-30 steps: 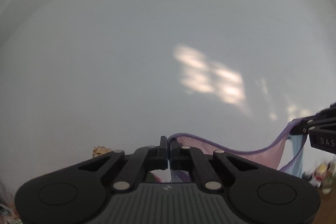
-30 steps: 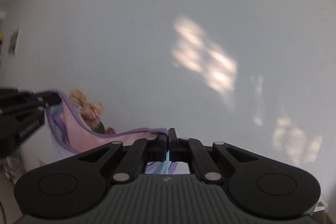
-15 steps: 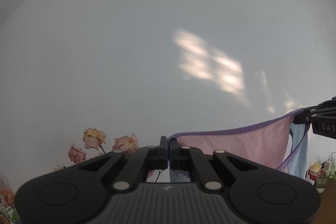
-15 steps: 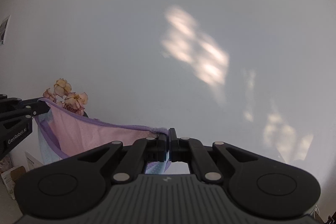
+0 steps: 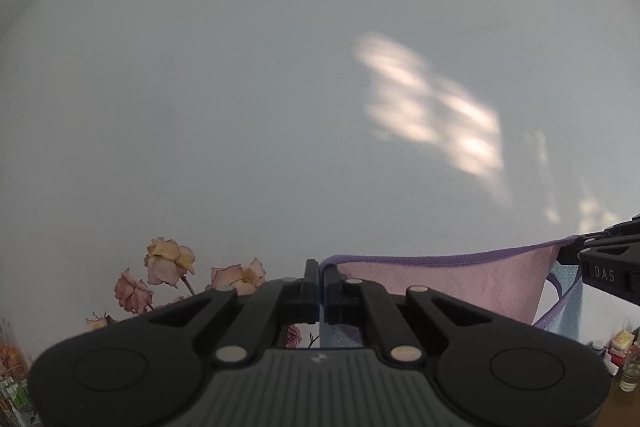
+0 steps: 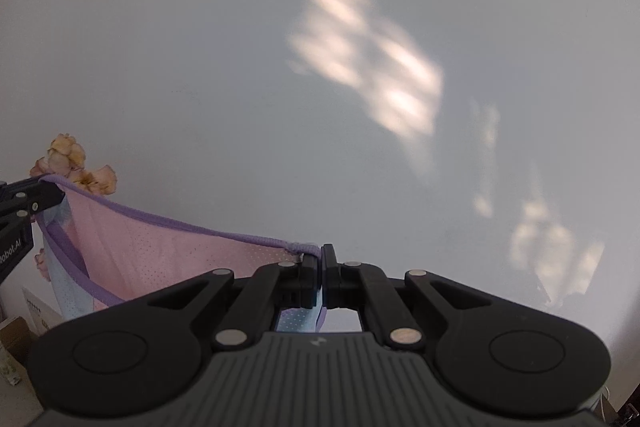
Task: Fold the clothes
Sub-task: 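Lift the garment high with both tools, holding it spread between them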
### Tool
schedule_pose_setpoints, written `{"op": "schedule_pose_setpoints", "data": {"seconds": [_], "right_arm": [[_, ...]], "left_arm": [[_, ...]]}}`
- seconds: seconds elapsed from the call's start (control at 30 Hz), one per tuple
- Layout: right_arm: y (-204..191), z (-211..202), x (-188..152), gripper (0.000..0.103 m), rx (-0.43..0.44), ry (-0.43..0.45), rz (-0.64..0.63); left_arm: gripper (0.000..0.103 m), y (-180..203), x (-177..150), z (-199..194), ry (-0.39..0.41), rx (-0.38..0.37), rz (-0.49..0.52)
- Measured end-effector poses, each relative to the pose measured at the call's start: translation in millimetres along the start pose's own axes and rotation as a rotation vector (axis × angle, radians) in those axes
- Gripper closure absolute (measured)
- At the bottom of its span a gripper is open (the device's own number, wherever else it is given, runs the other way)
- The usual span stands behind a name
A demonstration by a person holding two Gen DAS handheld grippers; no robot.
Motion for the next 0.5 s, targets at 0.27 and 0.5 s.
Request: {"op": "schedule_pose_setpoints", "data": {"seconds": [0.27,0.5], "right_arm": [[-8,34,67,0.102,-0.012,0.181,0.025],[-17,12,55,0.102,0.043,0.255,-0.076]], "left_arm": [[0.102,-14,31,66,0.075,0.063,-0.084],[0.102,-18,-15,30,0.116,0.008,-0.017]]}}
Point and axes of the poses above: each gripper's, at about its wrist camera, not at the fingertips, and z roughly the way its jaws point, y to its right, x to its top, the point moved 8 cm from there along z, roughly the way its jaws point, and after that the axes turned 4 degrees about x, right-handed, at the moved point
